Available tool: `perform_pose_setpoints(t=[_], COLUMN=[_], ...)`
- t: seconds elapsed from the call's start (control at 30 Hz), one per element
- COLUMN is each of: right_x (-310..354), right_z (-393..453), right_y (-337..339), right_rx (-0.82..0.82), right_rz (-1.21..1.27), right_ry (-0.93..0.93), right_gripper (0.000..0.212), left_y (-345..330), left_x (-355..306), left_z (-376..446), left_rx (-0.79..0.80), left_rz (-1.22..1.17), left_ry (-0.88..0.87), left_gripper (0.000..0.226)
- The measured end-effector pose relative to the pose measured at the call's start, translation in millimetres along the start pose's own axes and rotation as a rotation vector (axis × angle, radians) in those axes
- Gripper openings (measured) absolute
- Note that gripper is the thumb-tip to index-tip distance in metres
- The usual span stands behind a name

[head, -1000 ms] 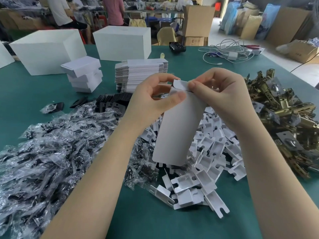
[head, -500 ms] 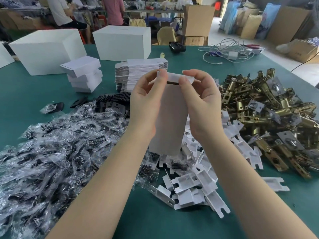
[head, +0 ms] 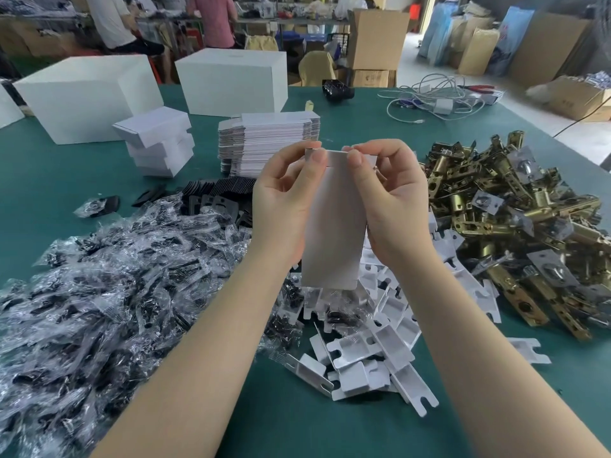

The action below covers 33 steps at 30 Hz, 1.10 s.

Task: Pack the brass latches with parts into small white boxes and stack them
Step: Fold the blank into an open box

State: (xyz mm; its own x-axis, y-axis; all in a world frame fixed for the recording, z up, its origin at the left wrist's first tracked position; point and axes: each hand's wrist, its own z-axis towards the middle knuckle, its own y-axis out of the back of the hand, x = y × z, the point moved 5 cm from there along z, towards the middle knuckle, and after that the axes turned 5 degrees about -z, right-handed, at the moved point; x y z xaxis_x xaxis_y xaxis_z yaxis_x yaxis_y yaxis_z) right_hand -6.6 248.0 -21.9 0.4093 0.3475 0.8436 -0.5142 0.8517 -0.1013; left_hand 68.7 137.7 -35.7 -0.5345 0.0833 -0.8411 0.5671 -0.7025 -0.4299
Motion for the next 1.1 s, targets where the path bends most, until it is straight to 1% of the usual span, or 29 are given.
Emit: perform_pose_setpoints(t=[0.1, 0.2, 0.33, 0.47, 0.6, 0.67, 0.77, 0.87, 0.9, 1.0, 1.1], right_x=[-8, -13, -13, -11, -9, -5, -4, -5, -5, -6, -6], right_z=[-1, -3, -2, -4, -9, -7, -2, -1, -1, -1, 1], right_y=[1, 1, 1, -1, -4, -3, 0, 0, 0, 2, 5], right_rx=[0.009, 0.013, 0.005, 0.005, -0.107, -0.134, -0.109, -0.061, -0.053, -0.038, -0.013], right_rz=[-0.014, -0.024, -0.050, -0.049, -0.051, 0.001, 0.090, 0.105, 0.114, 0.117, 0.085], right_ry=[-0.016, -0.030, -0.003, -0.007, 0.020, 0.020, -0.035, -0.064, -0.079, -0.133, -0.185], right_gripper=[0.012, 0.014, 0.015, 0.011, 0.013, 0.013, 0.008, 0.004, 0.004, 0.007, 0.012], left_y=[3, 7, 6, 8, 4, 1, -2, -2, -3, -1, 1], left_x=[8, 15, 16, 15, 12, 9, 4, 2, 2, 1, -1], left_z=[-1, -1, 1, 2, 0, 1, 2, 2, 2, 2, 2], left_rx=[0.008, -0.007, 0.023, -0.030, -0.062, -0.055, -0.047, -0.029, -0.016, -0.037, -0.074], left_rz=[-0.007, -0.022, -0.069, -0.145, -0.141, -0.138, -0.132, -0.107, -0.111, -0.089, -0.002], left_ry=[0.014, 0.028, 0.064, 0.108, 0.116, 0.116, 0.120, 0.109, 0.120, 0.124, 0.064], left_gripper=[0.018, 0.028, 0.019, 0.018, 0.019, 0.016, 0.011, 0.020, 0.020, 0.018, 0.017])
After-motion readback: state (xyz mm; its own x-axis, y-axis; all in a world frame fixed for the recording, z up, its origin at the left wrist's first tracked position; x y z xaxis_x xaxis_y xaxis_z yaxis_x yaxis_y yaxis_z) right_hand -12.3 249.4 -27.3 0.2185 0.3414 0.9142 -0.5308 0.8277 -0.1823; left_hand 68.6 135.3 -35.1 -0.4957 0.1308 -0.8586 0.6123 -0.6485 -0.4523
